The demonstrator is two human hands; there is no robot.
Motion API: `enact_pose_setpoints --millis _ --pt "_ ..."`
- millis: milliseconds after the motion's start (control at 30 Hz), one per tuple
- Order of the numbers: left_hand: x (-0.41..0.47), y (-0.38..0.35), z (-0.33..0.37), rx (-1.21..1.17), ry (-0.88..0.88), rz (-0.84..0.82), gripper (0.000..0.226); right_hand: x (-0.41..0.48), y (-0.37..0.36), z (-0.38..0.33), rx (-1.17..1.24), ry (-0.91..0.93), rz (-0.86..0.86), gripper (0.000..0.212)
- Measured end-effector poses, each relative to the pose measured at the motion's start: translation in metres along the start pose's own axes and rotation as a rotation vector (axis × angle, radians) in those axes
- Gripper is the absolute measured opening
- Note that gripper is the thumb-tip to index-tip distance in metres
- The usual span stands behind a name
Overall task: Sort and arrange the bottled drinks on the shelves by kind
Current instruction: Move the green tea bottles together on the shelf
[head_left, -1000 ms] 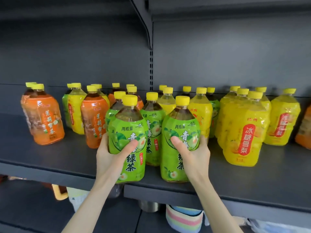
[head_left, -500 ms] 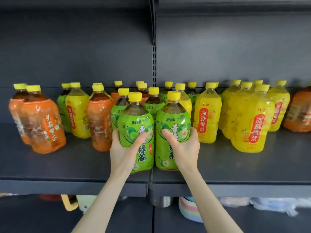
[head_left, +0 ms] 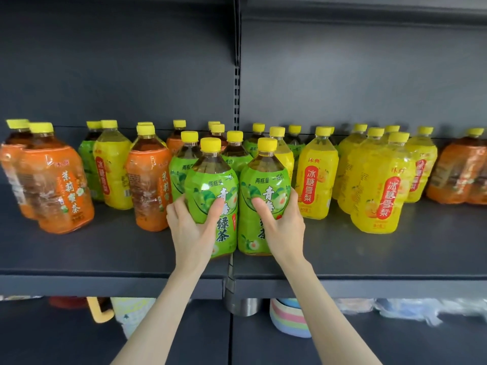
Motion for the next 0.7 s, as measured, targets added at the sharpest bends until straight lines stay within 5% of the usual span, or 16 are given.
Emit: enact_pose_setpoints --millis 200,433,600,700 --pt "-0.005 0.002 0.002 0.143 -0.037 0.021 0.098 -0.001 0.002 0.000 -0.055 -0.006 -0.123 0.107" --pt "-0.029 0.007 0.010 0.133 -0.095 0.071 0.070 -0.001 0.015 0.009 -0.052 -0.003 -0.297 0.094" --pt "-0.047 0.000 0.036 0.075 -0.229 0.273 0.037 0.015 0.058 0.011 -0.133 0.100 -0.294 0.041" --pt "-0.061 -0.024 0.059 0.053 -0.316 0.277 0.031 0.029 0.080 0.010 -0.084 0.144 -0.277 0.027"
Point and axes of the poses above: each hand's wrist, its own x-axis towards the middle knuckle, its own y-axis out of the back of the hand, z = x × y, the point moved 7 cm from there along x, towards the middle knuckle, and after that the axes turned 2 degrees about y, right-handed, at the moved point
